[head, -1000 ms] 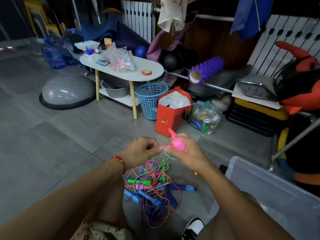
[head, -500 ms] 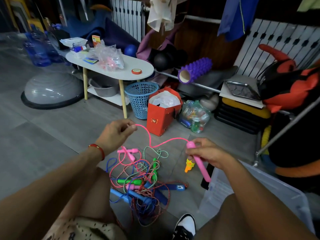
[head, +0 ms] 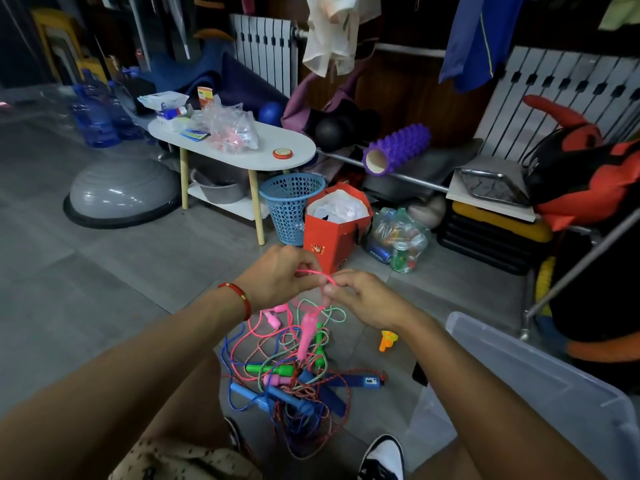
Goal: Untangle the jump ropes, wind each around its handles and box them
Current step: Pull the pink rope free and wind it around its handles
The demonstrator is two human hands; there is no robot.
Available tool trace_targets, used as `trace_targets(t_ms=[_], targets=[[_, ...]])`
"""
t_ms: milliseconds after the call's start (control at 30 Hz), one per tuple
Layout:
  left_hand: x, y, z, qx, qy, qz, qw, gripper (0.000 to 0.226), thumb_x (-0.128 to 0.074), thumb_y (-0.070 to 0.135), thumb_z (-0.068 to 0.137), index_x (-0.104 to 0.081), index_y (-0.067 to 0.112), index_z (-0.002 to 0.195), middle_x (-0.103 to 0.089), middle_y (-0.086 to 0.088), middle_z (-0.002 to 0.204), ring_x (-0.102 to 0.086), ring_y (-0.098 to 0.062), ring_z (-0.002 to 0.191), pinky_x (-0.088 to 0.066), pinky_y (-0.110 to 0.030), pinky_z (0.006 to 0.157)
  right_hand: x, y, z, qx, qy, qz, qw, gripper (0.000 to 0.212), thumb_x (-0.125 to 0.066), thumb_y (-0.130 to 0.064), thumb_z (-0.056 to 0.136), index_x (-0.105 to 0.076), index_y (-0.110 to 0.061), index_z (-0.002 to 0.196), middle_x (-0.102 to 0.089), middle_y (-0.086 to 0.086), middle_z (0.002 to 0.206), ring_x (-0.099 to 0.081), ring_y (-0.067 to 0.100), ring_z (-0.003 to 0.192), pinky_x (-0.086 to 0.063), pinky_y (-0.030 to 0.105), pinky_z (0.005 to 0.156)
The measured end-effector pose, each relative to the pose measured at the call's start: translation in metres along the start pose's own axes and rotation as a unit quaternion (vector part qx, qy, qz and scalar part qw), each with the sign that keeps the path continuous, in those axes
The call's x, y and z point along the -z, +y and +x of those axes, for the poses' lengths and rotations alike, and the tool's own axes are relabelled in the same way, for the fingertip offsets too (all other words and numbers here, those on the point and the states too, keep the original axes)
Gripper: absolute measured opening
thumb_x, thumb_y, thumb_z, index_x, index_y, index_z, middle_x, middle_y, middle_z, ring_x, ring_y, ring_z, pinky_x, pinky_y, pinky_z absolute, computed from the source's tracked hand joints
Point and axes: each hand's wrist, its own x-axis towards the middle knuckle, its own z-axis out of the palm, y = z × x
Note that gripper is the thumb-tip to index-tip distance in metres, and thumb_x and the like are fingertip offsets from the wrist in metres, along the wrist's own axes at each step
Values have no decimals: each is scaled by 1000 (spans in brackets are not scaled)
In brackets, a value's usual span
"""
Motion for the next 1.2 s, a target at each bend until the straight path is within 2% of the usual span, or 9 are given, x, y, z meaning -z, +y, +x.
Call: trace_targets(t_ms=[200, 333, 400, 567, 700, 833, 967, 1100, 1200], targets=[[-6, -10, -23, 91, -58, -220, 969, 35, -60, 34, 99, -58, 3, 84, -62, -13, 69, -62, -23, 62, -53, -38, 63, 30, -19, -12, 60, 98, 194, 974, 26, -54, -17, 102, -73, -10, 87, -70, 5, 122, -64, 21, 117, -49, 43, 106], [-25, -27, -48, 133, -115, -166, 970, 38, -50, 31, 104, -61, 2, 83, -67, -7, 72, -64, -7, 68, -51, -22, 75, 56, -35, -23, 59, 160, 492, 854, 29, -43, -23, 103, -51, -6, 81, -65, 25, 127, -61, 39, 122, -47, 51, 107], [-32, -38, -60, 150, -120, -171, 966, 36, -48, 29, 105, -62, 4, 81, -66, -5, 73, -60, -3, 66, -49, -24, 73, 72, -35, -25, 45, 183, 525, 830, 33, -40, -23, 106, -46, -9, 78, -70, 28, 111, -67, 44, 108, -54, 50, 98], [-9, -34, -46, 119, -7, -196, 973, 36, -48, 32, 103, -54, 5, 80, -49, -2, 66, -55, -4, 56, -45, -24, 59, 58, -24, -17, -76, 194, 330, 921, 25, -54, -19, 102, -55, -9, 80, -62, 10, 64, -54, 22, 48, -52, 41, 60], [19, -3, -14, 22, 13, -109, 994, 29, -58, 38, 99, -62, 17, 80, -51, -1, 63, -47, -7, 57, -42, -24, 58, 25, -33, -6, -44, 126, 136, 982, 38, -73, -31, 90, -53, -1, 84, -57, 1, 67, -50, 3, 52, -40, 18, 52], [26, 16, 4, -22, 14, -60, 998, 24, -62, 38, 97, -63, 22, 78, -53, 6, 63, -47, -5, 59, -34, -16, 56, 11, -45, 0, 8, 46, 56, 997, 17, -72, -32, 91, -59, -23, 84, -63, -14, 70, -50, 2, 60, -44, 22, 60], [19, 0, -2, 34, 15, -149, 988, 37, -66, 42, 94, -58, 13, 73, -48, 6, 60, -40, -6, 56, -35, -24, 55, 20, -36, -7, 18, 17, 91, 996, 33, -46, -36, 104, -57, -20, 78, -74, 5, 75, -48, 22, 56, -41, 39, 55], [-2, -23, -28, 71, -83, -145, 983, 40, -63, 38, 97, -49, 15, 66, -42, 3, 60, -40, -8, 55, -36, -30, 57, 40, -34, -22, 24, 49, 194, 979, 36, -41, -23, 108, -50, -8, 76, -69, 15, 73, -50, 22, 58, -44, 34, 60], [-17, -44, -52, 132, -112, -142, 975, 34, -57, 32, 100, -56, 8, 76, -61, 3, 66, -58, 1, 58, -47, -25, 62, 62, -24, -35, 13, 131, 250, 959, 38, -39, -16, 107, -52, -3, 74, -69, 25, 83, -57, 25, 65, -51, 31, 68]])
